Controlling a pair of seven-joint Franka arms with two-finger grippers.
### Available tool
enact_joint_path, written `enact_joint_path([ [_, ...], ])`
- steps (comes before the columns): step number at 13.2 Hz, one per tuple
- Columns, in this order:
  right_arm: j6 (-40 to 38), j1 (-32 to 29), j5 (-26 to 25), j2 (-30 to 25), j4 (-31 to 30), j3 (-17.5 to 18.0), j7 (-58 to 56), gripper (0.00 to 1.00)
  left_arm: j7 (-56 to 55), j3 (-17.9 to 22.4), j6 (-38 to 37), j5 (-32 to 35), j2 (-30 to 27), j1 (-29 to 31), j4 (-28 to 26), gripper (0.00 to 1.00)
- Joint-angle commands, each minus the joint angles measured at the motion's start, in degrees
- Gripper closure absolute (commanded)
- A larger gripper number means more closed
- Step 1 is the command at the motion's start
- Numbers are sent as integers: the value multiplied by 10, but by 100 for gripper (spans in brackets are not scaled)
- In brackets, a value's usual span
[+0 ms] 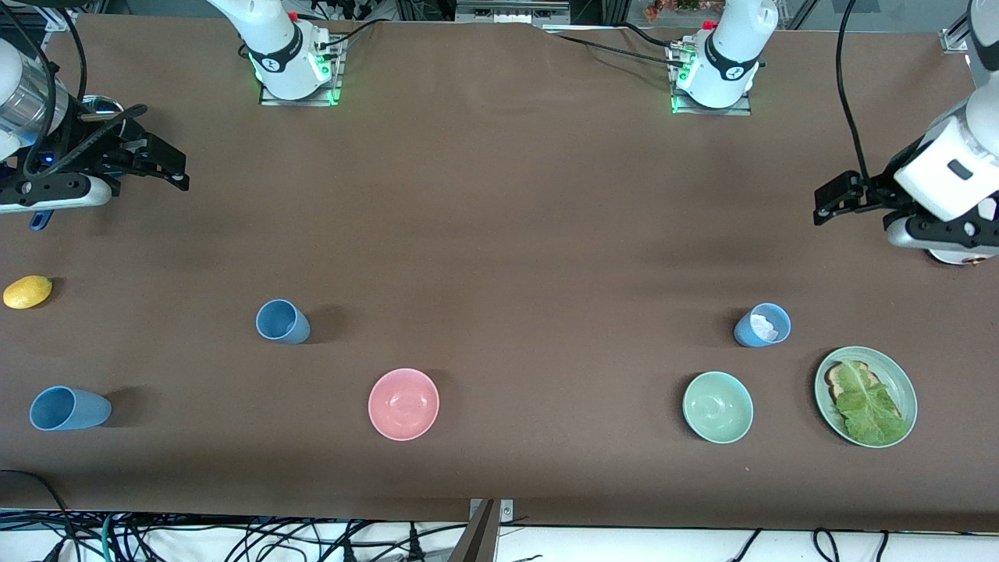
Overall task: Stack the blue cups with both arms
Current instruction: 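Reach the left gripper down to the small tissue-filled blue cup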
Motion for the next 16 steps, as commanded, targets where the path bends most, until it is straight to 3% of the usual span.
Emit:
enact_joint_path([
  [1, 0, 1, 1, -3, 0, -2, -9, 0, 8, 1, 34, 6, 16, 1, -16, 0],
  [9, 2, 1, 1, -1, -2, -2, -9, 0, 8, 1, 154, 7, 21, 0, -113, 0],
  [16, 2, 1, 1, 1, -2, -2, -9, 0, 7, 1, 192, 8, 59, 3, -128, 0],
])
